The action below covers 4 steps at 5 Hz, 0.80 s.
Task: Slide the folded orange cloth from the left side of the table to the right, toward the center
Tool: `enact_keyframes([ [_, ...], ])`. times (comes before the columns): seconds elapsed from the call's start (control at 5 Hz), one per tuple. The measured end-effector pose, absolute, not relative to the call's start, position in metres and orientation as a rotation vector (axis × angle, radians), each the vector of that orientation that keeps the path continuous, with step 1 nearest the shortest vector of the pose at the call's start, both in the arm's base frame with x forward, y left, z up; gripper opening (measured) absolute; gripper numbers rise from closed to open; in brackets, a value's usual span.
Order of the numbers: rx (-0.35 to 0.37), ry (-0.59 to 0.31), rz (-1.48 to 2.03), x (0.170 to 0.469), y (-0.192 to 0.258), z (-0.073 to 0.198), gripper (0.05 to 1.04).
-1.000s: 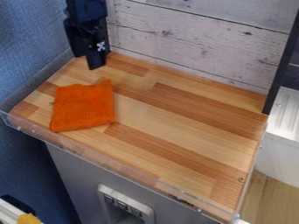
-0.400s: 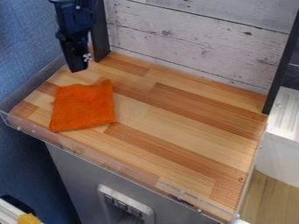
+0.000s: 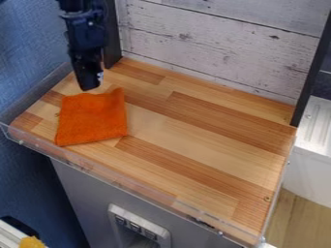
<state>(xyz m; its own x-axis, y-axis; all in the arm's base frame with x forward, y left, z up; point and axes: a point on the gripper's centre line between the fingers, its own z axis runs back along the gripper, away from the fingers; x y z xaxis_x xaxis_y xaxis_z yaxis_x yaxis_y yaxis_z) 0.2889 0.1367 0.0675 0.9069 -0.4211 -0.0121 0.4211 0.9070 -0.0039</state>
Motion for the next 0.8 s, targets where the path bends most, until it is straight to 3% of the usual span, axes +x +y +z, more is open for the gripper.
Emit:
enact_keyframes([
  [0.8,0.008,0.006,-0.443,0.287,0.129,0.018,0.062],
])
